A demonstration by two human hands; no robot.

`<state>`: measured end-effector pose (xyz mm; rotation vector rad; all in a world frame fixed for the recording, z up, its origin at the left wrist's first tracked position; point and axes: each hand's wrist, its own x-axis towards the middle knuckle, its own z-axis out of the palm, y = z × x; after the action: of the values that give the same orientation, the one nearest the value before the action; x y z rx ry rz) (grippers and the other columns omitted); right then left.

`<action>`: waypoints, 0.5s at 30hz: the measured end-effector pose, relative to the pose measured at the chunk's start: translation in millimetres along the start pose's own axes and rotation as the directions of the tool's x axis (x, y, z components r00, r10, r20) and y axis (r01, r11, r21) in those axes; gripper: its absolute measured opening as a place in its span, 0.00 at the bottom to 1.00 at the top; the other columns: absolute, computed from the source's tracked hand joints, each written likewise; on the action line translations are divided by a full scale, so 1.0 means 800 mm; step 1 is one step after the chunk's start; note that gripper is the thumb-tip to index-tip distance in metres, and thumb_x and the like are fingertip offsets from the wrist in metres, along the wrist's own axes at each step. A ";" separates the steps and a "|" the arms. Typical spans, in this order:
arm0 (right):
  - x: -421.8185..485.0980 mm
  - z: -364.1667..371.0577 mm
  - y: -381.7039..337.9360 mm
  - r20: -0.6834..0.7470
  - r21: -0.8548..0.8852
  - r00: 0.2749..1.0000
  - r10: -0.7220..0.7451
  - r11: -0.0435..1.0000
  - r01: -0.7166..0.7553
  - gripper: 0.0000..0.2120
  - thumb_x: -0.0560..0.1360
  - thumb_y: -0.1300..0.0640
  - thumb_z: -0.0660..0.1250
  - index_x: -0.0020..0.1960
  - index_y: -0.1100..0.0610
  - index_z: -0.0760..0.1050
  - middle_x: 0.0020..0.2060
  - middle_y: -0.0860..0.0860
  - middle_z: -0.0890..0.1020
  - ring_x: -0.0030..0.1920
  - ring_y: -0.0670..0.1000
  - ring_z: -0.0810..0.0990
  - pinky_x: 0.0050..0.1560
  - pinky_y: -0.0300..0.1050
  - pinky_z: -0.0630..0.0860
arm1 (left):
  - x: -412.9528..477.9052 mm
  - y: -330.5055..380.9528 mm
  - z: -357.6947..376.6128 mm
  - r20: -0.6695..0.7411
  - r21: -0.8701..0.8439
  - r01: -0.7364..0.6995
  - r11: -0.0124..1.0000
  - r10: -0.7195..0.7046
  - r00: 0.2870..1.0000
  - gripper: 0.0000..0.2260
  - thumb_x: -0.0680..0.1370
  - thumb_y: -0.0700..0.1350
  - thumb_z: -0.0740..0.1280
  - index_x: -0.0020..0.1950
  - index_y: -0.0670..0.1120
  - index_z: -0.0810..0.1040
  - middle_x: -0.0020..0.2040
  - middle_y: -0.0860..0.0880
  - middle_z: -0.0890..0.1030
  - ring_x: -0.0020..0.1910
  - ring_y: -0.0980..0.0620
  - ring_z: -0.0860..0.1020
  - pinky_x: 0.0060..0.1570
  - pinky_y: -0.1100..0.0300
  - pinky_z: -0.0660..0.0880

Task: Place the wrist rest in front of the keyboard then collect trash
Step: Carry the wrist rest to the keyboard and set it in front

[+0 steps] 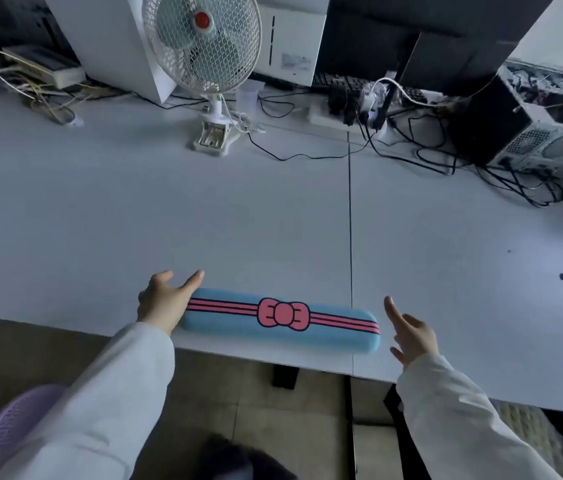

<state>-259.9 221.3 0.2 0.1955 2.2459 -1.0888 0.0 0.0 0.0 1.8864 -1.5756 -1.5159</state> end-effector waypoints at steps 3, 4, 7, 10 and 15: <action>0.014 0.009 0.008 0.036 -0.045 0.998 0.050 0.998 -0.049 0.25 0.66 0.39 0.69 0.49 0.56 0.66 0.48 0.55 0.71 0.45 0.53 0.74 0.47 0.47 0.72 | 0.009 -0.017 0.010 -0.008 0.054 0.054 0.997 -0.054 0.999 0.34 0.70 0.59 0.67 0.70 0.43 0.65 0.71 0.42 0.69 0.70 0.39 0.65 0.68 0.44 0.66; 0.018 0.013 0.011 0.054 -0.035 0.996 0.068 0.997 -0.066 0.25 0.65 0.39 0.69 0.50 0.56 0.67 0.49 0.55 0.71 0.49 0.54 0.74 0.45 0.46 0.72 | 0.010 -0.022 0.011 -0.007 0.057 0.075 0.995 -0.075 0.997 0.33 0.69 0.60 0.68 0.67 0.43 0.69 0.69 0.41 0.71 0.68 0.38 0.67 0.66 0.44 0.68; 0.024 0.026 0.022 0.076 -0.063 0.992 0.101 0.993 -0.097 0.24 0.65 0.39 0.70 0.49 0.56 0.70 0.48 0.53 0.72 0.47 0.53 0.74 0.40 0.45 0.74 | 0.013 -0.035 0.018 0.022 0.028 0.118 0.993 -0.119 0.993 0.32 0.61 0.61 0.70 0.58 0.43 0.75 0.63 0.40 0.76 0.64 0.39 0.71 0.63 0.42 0.72; 0.025 0.034 0.021 0.072 -0.105 0.993 0.093 0.991 -0.085 0.22 0.64 0.38 0.70 0.35 0.53 0.63 0.34 0.47 0.66 0.35 0.48 0.70 0.37 0.45 0.76 | 0.014 -0.034 0.023 0.053 -0.015 0.127 0.992 -0.126 0.991 0.27 0.59 0.58 0.70 0.52 0.44 0.76 0.55 0.43 0.79 0.58 0.42 0.75 0.60 0.42 0.74; 0.021 0.038 0.019 0.044 -0.171 0.996 0.078 0.983 -0.069 0.18 0.67 0.43 0.70 0.34 0.57 0.72 0.34 0.53 0.72 0.40 0.55 0.74 0.54 0.52 0.77 | 0.023 -0.044 0.029 0.029 0.006 0.118 0.993 -0.118 0.993 0.26 0.54 0.58 0.73 0.46 0.45 0.79 0.43 0.47 0.81 0.49 0.41 0.78 0.51 0.51 0.75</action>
<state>-252.8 206.3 -33.9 0.1759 2.2535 -0.8503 -0.9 7.4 -45.4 2.0014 -1.5043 -1.5960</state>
